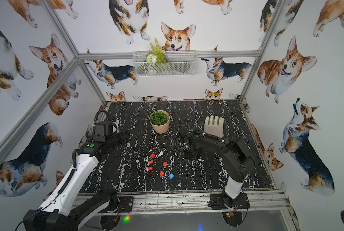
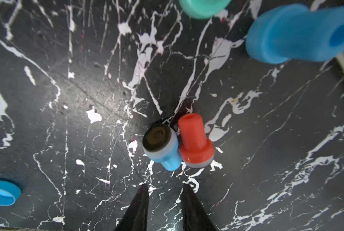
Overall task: Close the stamp cap
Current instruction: Pick up the stamp from the center of the board.
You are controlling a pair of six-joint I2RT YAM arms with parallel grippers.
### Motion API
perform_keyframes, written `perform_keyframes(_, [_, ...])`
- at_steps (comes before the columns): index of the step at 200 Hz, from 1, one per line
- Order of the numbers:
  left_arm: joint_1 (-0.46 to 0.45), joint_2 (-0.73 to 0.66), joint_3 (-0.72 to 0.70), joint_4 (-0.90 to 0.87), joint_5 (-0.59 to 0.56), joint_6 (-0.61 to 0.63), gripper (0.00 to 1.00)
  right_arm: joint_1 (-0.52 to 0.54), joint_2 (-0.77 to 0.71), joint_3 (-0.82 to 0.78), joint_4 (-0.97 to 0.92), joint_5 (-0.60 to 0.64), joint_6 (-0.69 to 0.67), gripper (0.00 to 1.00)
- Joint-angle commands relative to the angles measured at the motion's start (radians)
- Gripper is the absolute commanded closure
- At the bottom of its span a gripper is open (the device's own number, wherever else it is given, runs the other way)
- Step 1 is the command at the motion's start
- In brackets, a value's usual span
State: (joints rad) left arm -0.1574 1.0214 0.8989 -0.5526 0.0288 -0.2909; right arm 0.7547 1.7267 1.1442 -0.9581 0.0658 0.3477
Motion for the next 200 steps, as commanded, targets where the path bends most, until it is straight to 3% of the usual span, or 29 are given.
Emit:
perform_keyframes(1, [0.002,0.0,0.006,0.002,0.001,0.015,0.44,0.002,0.016,-0.016,0.067,-0.027,0.027,0.68])
perform_keyframes(92, [0.002,0.004,0.006,0.002,0.002,0.015,0.44,0.003,0.054,-0.053,0.118,-0.018,0.029,0.68])
perform_keyframes(200, [0.002,0.006,0.006,0.002,0.002,0.015,0.44,0.003,0.026,-0.102,0.235,-0.029,0.17,0.62])
